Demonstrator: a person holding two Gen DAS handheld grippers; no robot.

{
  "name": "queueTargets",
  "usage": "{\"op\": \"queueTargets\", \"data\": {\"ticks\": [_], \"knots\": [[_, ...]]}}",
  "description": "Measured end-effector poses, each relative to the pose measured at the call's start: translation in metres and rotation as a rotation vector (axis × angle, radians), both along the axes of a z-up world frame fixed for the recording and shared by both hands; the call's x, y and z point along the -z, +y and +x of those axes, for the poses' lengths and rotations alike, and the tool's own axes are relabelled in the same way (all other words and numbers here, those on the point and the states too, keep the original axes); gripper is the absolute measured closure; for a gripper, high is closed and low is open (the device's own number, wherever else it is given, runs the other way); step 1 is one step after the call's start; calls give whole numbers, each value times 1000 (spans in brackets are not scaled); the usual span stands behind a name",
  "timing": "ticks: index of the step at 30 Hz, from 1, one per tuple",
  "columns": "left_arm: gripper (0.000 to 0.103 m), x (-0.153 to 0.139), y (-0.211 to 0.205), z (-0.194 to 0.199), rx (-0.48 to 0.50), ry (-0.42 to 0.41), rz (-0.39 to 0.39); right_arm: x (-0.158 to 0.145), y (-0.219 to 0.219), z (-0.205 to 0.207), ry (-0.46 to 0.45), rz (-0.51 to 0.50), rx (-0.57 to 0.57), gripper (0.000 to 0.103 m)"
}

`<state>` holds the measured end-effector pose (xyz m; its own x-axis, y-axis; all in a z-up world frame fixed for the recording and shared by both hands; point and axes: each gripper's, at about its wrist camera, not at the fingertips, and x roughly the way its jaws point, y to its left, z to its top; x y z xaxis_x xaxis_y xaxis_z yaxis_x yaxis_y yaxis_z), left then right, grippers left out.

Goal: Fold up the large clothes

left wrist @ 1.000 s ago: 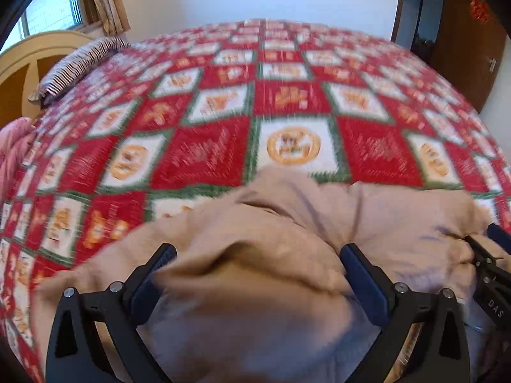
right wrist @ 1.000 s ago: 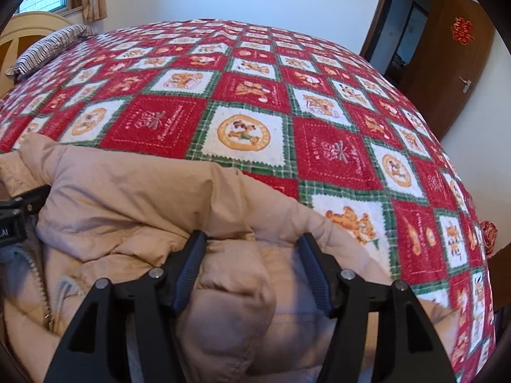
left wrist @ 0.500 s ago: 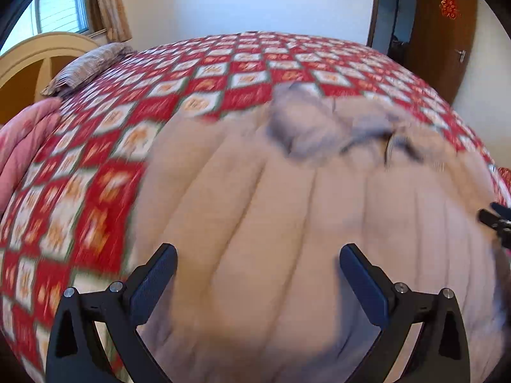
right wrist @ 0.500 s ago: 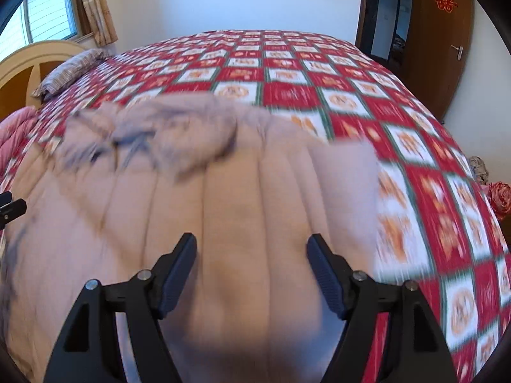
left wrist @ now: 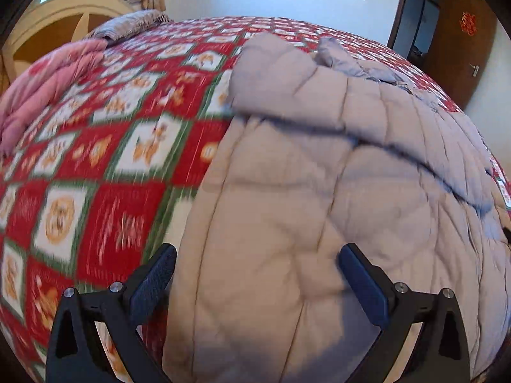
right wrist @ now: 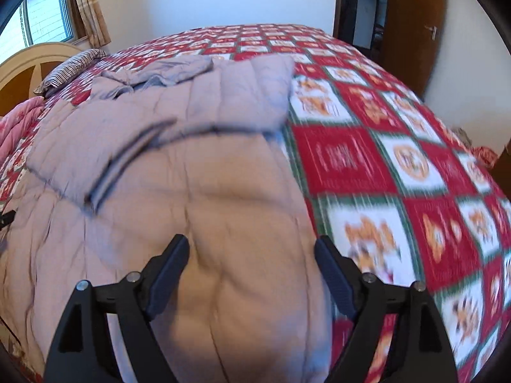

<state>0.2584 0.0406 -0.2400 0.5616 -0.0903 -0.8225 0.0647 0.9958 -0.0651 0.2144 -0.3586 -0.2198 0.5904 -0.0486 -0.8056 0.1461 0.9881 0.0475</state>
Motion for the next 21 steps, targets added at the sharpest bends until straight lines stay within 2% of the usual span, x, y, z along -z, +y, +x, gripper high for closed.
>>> {"op": "queueTargets", "data": {"ticks": [4,8,21], "knots": [[1,1,13,-16,-27,-8,-48,5,-2,-23,3,43,12,19],[1,3,13,-31,-21,-11,-33,9,-5,-44,-3,61,30,19],[1,8,28,-80,-14,-30,-71,19,-1,-109,-30,119,43,19]]}}
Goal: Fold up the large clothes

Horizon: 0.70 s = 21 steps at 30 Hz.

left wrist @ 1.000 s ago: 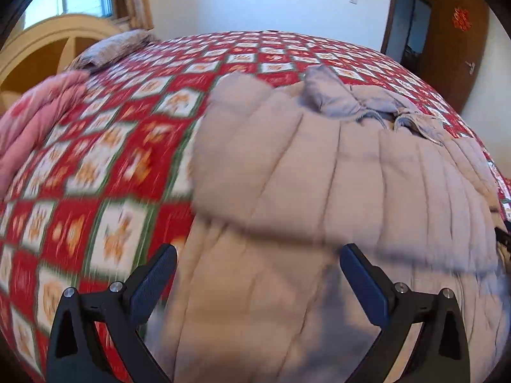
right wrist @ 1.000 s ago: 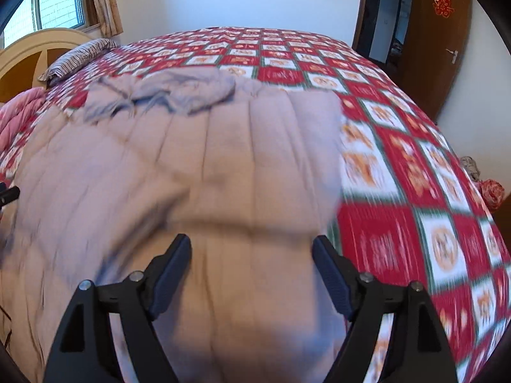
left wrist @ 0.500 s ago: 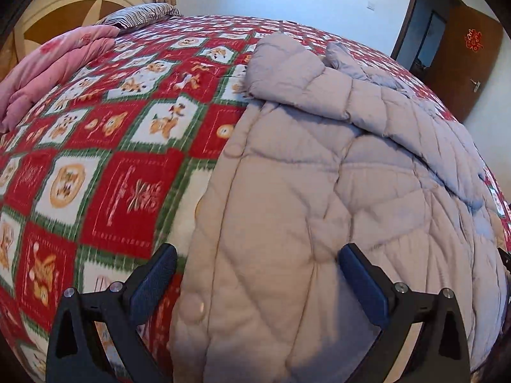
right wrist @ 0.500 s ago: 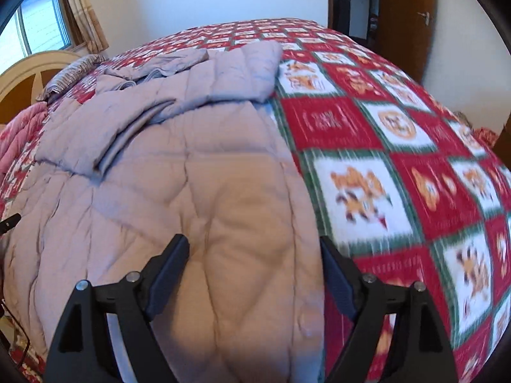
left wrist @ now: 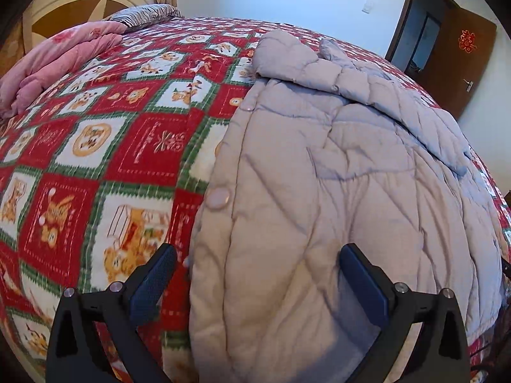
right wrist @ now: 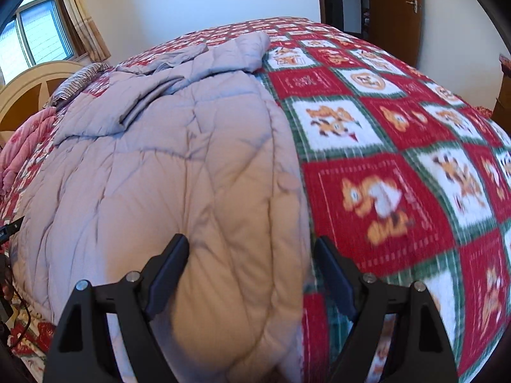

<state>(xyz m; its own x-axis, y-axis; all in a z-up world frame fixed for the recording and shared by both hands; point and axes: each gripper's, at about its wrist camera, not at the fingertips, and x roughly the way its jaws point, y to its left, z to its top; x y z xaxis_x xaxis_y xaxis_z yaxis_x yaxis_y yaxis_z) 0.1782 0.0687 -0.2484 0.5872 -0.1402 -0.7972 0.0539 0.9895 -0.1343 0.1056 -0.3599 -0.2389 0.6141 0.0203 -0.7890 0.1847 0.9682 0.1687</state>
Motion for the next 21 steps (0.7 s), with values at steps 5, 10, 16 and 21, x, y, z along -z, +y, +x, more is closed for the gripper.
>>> {"op": "queueTargets", "data": {"ticks": [5,10,16,21], "knots": [[1,1,4,-14,8,-10,-19,2,5,-17,-4,16,-1,21],[1,4,7,-24,19,-22,-28,4,9,-32,1,25,-13,25],[1,4,5,-32,33,-17,-50,5,14,-45,6,49,-24,34],[2,3,5,-37,39,-12,-66,8,16,-55,6,73,-24,39]]}}
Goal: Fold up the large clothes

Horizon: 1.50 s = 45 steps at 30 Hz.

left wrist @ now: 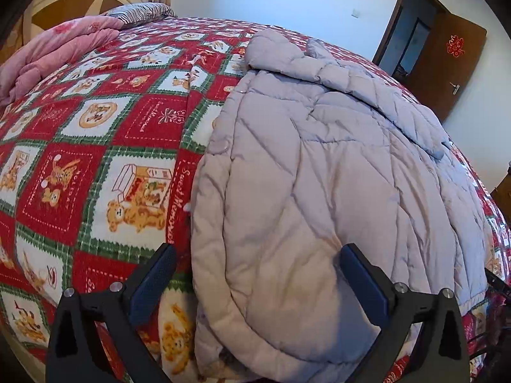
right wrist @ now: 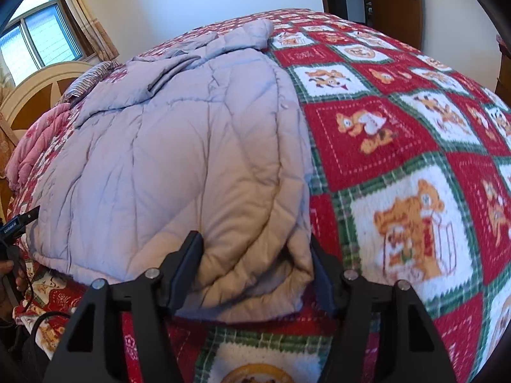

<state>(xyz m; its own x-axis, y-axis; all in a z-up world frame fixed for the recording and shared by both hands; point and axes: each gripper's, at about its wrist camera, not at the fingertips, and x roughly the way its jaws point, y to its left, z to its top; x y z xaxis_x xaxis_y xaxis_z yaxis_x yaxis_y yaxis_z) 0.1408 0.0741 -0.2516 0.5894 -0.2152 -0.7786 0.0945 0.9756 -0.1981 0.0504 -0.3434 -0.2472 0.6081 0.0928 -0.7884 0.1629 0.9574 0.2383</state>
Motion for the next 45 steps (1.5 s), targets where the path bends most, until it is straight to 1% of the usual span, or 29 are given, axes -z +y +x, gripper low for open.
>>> {"op": "queueTargets", "data": {"ticks": [1,3,5,6,8,9,10,11,12,14,15,21,25,28,34,39,41,43,45], "knots": [[3,0,-1,-1,5,4,-7,1,1,-2,0,5,-3,41],[11,-1,-3,-3,15,4,-8,1,2,-5,-2,14,-9,45],[24,-3,-7,-5,33,4,-4,1,3,-7,-5,23,-12,48],[34,-4,-9,-7,41,0,-2,0,3,-7,-7,30,-14,52],[47,-4,-11,-7,57,3,-5,0,3,-7,-14,56,-22,61],[55,-5,-12,-8,58,0,-1,-1,3,-7,-23,66,-30,69],[60,-7,-12,-9,59,-8,3,-2,4,-8,-29,68,-38,76],[69,-8,-12,-10,60,-13,7,-4,5,-9,-37,64,-44,78],[76,-11,-12,-11,65,-20,17,-5,7,-10,-43,60,-47,82],[84,-17,-13,-13,77,-37,25,-9,7,-12,-62,59,-47,87],[86,-22,-13,-15,80,-50,29,-12,7,-13,-72,62,-47,89],[92,-61,-9,-25,112,-143,-1,-31,3,-19,-140,80,-42,92],[93,-88,-6,-31,126,-202,-28,-52,2,-26,-201,96,-39,92],[93,-103,-2,-35,142,-231,-56,-68,2,-33,-243,96,-42,93],[94,-129,8,-45,171,-272,-90,-96,2,-48,-316,98,-45,93],[94,-142,17,-62,202,-289,-102,-114,3,-63,-366,92,-57,93],[94,-148,22,-70,218,-297,-117,-119,1,-69,-382,109,-56,93],[95,-159,26,-78,229,-321,-127,-129,0,-77,-414,125,-57,93],[95,-175,34,-82,230,-337,-163,-144,1,-83,-454,125,-60,93]]}}
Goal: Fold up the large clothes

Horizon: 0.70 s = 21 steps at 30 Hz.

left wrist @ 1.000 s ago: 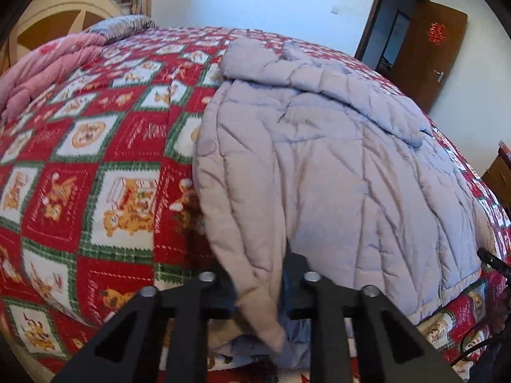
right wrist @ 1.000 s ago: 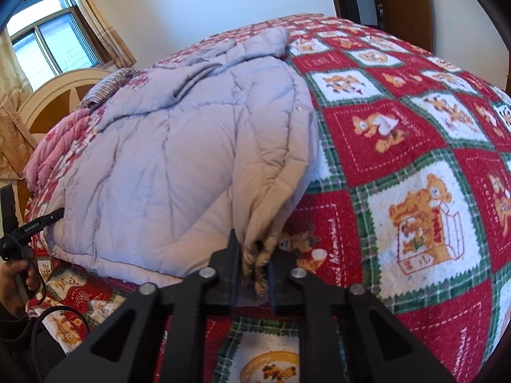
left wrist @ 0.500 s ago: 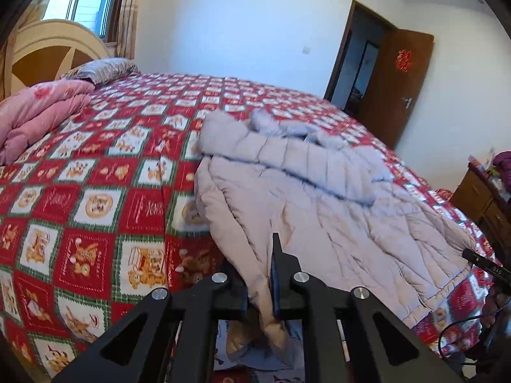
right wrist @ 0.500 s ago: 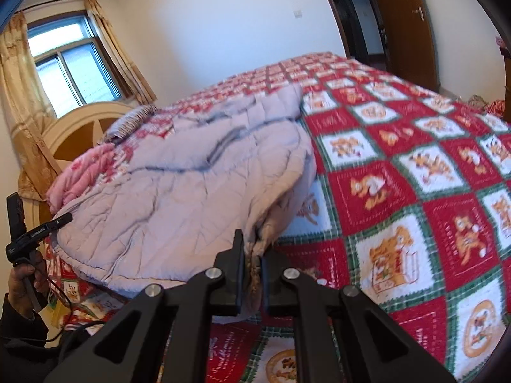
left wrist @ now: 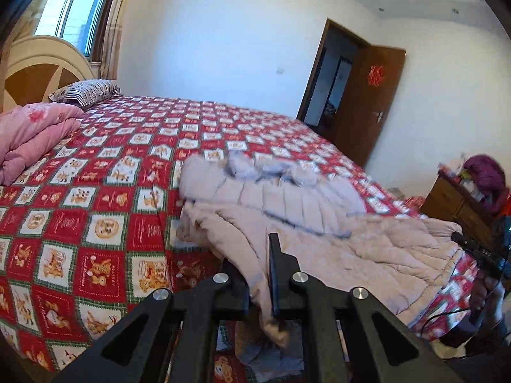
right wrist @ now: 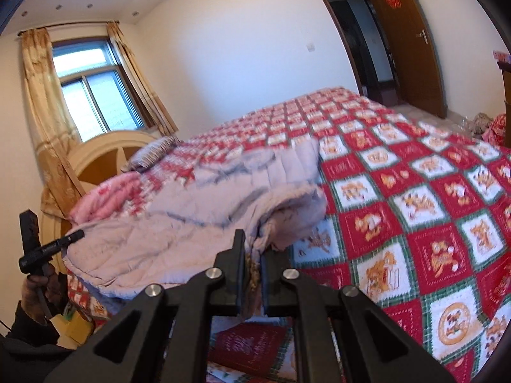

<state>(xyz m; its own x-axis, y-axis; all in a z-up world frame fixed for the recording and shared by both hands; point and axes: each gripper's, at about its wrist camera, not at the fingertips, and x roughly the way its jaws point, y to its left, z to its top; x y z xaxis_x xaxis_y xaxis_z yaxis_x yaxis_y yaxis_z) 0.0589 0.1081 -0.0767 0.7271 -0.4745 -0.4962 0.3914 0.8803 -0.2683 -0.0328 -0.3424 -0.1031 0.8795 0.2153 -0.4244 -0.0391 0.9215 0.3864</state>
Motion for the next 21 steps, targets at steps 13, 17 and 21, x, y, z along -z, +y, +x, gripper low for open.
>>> {"op": "queueTargets", "data": {"ticks": [13,17,21], "knots": [[95,-13,5,79,15,-19,-35,-53,4,36,-113,-14,-27,93],[91,-1,-9,144,-2,-6,-26,-53,2,101,-87,-2,-5,93],[88,14,-19,208,-33,76,-49,-47,-8,167,-44,-4,21,93]]}}
